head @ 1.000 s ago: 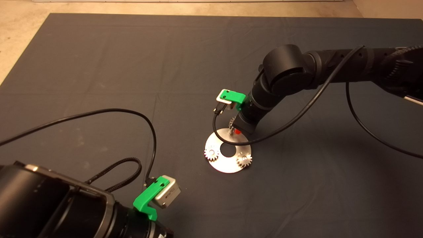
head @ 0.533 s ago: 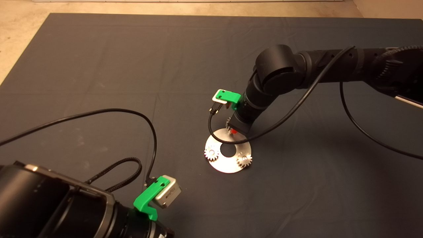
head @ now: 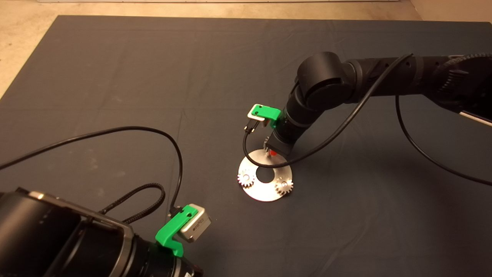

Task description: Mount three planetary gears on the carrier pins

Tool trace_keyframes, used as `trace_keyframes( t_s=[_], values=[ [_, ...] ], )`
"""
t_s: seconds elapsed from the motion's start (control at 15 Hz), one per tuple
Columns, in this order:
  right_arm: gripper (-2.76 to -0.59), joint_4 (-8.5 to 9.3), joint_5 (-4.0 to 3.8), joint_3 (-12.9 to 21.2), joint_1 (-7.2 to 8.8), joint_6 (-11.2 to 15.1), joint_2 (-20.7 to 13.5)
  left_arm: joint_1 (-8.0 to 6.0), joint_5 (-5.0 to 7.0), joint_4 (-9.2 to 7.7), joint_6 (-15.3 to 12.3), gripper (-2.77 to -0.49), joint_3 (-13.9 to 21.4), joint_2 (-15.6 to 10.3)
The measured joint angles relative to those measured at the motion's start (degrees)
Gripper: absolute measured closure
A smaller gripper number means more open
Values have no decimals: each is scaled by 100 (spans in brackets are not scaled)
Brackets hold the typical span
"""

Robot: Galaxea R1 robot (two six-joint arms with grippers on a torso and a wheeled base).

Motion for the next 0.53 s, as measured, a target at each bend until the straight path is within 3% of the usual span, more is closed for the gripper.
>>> trace_keyframes(
  t_s=[0.53],
  values=[
    [-82,2,-9,-94,-22,-17,61,0,-13,0,0,-165,0,0]
  ],
)
